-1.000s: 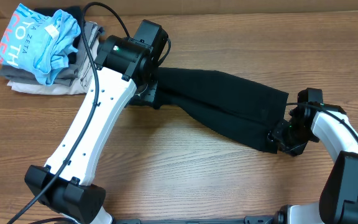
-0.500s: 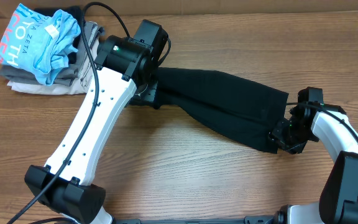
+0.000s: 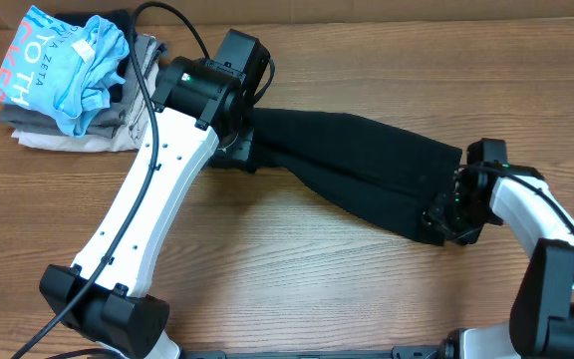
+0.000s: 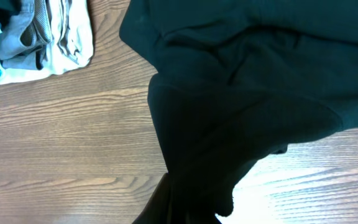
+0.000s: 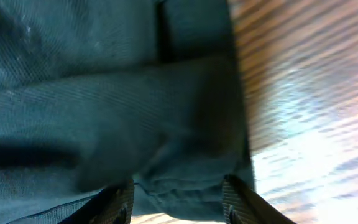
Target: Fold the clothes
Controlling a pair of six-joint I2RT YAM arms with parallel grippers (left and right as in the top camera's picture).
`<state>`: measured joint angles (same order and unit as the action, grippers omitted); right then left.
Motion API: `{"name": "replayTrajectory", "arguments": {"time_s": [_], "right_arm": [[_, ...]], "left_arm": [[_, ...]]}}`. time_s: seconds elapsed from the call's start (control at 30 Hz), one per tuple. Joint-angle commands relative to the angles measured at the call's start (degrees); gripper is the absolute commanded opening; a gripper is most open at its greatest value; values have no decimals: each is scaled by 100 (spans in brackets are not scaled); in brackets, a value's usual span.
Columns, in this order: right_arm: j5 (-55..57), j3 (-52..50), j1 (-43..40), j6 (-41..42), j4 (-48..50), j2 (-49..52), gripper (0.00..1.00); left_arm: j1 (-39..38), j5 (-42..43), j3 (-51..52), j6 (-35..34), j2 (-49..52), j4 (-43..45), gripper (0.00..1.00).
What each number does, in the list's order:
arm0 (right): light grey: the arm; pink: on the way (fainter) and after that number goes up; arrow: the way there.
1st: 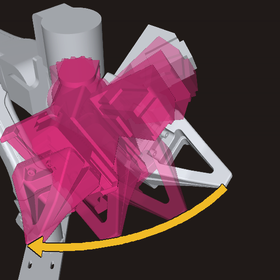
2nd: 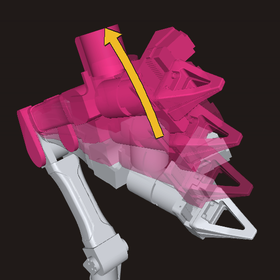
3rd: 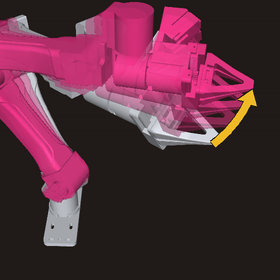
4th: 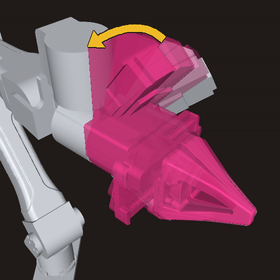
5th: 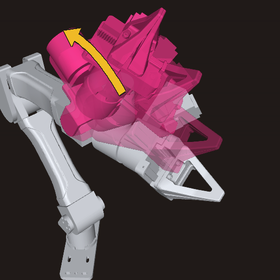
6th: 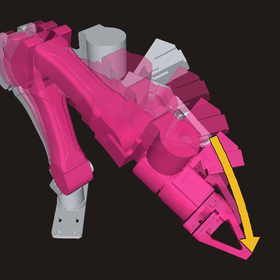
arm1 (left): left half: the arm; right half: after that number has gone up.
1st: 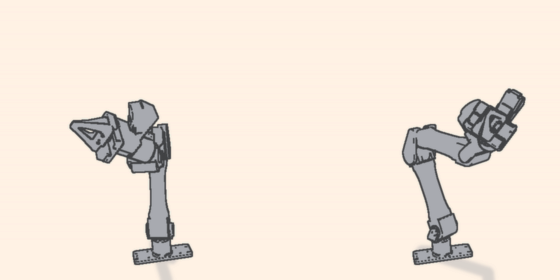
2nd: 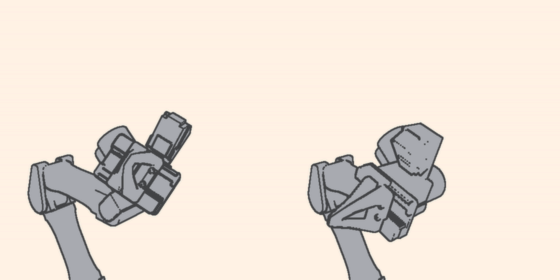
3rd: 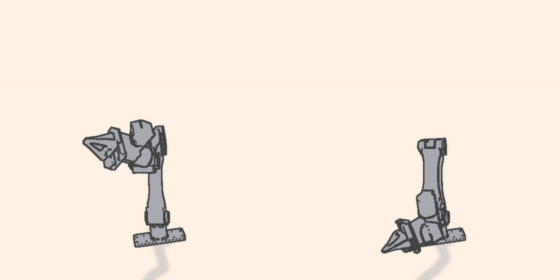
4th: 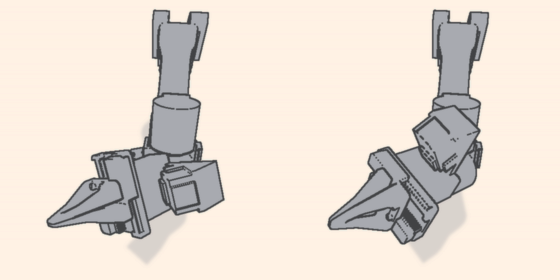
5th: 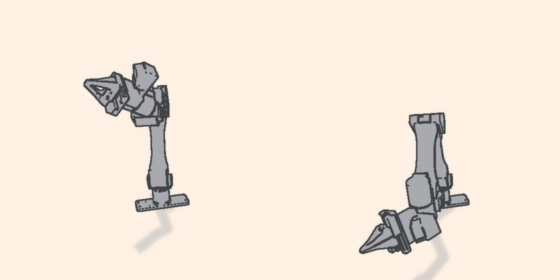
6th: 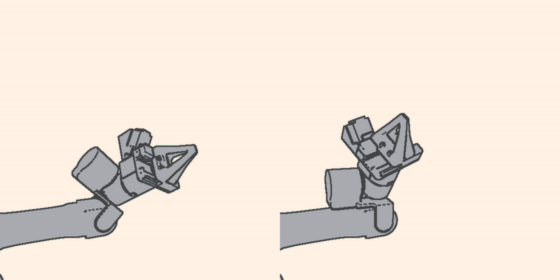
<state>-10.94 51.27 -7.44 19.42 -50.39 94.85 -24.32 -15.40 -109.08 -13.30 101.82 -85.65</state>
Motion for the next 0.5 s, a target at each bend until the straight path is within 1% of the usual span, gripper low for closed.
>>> {"name": "replayTrajectory", "arguments": {"time_s": [0.0, 0.13, 0.2, 0.3, 0.37, 0.47], "right_arm": [[-66, -33, 103, -28, 48, 175, 49], [55, -33, 101, -15, 46, 382, 47], [197, -33, 101, 24, 42, 420, 43], [254, -28, 98, 46, 66, 420, 32], [247, -13, 94, 87, 55, 417, 27], [232, 142, 94, 168, -127, 417, 14]], "left_arm": [[31, 59, -122, 2, 9, 24, 4], [31, 59, -120, 2, 9, 22, 4], [31, 57, -122, 2, 9, 22, 4], [31, 57, -120, 2, 9, 22, 4], [31, 57, -120, 2, 9, 22, 4], [31, 55, -122, 2, 9, 39, 4]]}}
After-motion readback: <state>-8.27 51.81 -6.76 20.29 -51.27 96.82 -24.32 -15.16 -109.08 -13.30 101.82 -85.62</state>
